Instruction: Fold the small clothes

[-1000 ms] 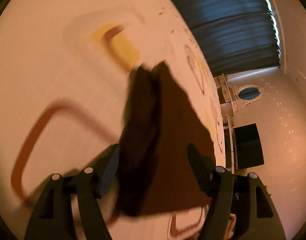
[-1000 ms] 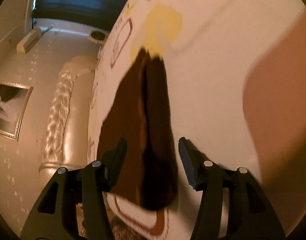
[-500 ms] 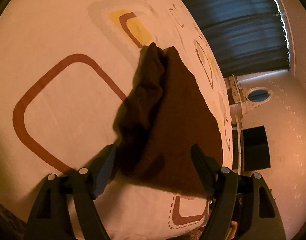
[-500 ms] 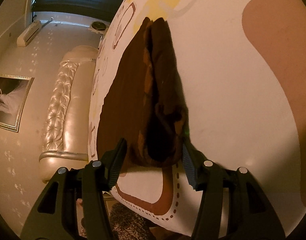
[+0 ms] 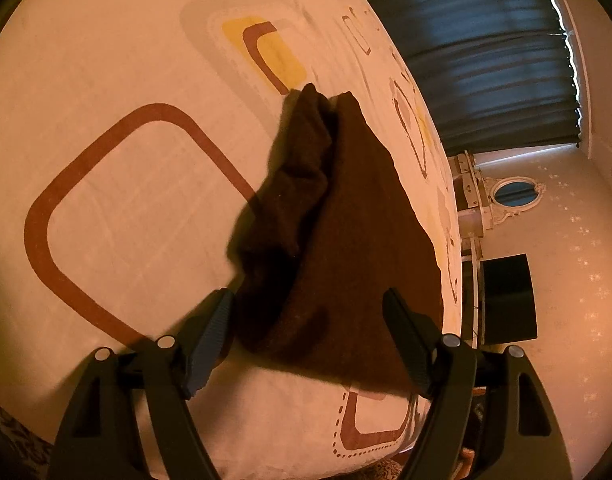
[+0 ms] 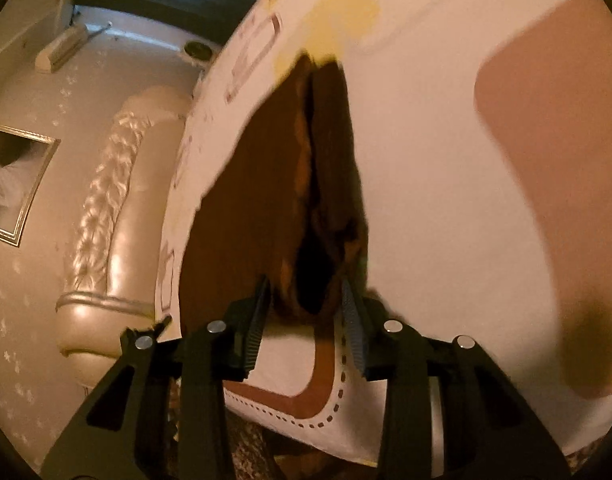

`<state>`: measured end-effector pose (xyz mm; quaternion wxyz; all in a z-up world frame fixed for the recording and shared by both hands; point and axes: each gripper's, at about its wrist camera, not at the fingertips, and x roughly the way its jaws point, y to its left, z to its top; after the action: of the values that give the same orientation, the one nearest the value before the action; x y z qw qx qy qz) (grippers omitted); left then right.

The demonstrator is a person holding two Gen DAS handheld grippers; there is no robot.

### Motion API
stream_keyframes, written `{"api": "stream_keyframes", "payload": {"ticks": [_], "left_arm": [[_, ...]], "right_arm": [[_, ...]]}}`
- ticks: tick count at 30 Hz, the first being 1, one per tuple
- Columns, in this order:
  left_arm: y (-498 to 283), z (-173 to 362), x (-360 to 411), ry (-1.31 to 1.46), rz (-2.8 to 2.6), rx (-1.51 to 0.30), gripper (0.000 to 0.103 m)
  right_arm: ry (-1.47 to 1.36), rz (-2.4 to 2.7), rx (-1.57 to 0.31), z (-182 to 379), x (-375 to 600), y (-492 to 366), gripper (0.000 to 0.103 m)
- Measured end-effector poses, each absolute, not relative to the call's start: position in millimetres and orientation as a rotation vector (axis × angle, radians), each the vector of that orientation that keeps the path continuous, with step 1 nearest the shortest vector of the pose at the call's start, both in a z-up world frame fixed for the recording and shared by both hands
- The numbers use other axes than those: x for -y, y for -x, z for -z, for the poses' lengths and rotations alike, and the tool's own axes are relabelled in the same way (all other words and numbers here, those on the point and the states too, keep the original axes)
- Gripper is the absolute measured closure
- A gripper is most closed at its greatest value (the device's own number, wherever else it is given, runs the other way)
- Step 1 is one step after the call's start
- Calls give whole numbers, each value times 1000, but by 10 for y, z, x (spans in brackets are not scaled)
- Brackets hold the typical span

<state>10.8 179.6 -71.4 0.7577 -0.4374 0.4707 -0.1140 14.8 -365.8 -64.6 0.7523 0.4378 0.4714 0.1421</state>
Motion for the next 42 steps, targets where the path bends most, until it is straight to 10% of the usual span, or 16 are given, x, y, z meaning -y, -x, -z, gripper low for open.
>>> {"api": "stream_keyframes", "payload": {"ticks": [22,24,42], "left_arm": [[-115,686,-1706,896,272,-1045,28],[-109,669,-1688,886,275,-1048,28],[-177,678,-1599,793,356,-1108,28]], "right_arm": [[-941,-417,-1107,808,3521,-398,68],[-944,-440,-1119,833,3481,-401,97],[-940,-449,-1151,973,3715,-86,94]]}}
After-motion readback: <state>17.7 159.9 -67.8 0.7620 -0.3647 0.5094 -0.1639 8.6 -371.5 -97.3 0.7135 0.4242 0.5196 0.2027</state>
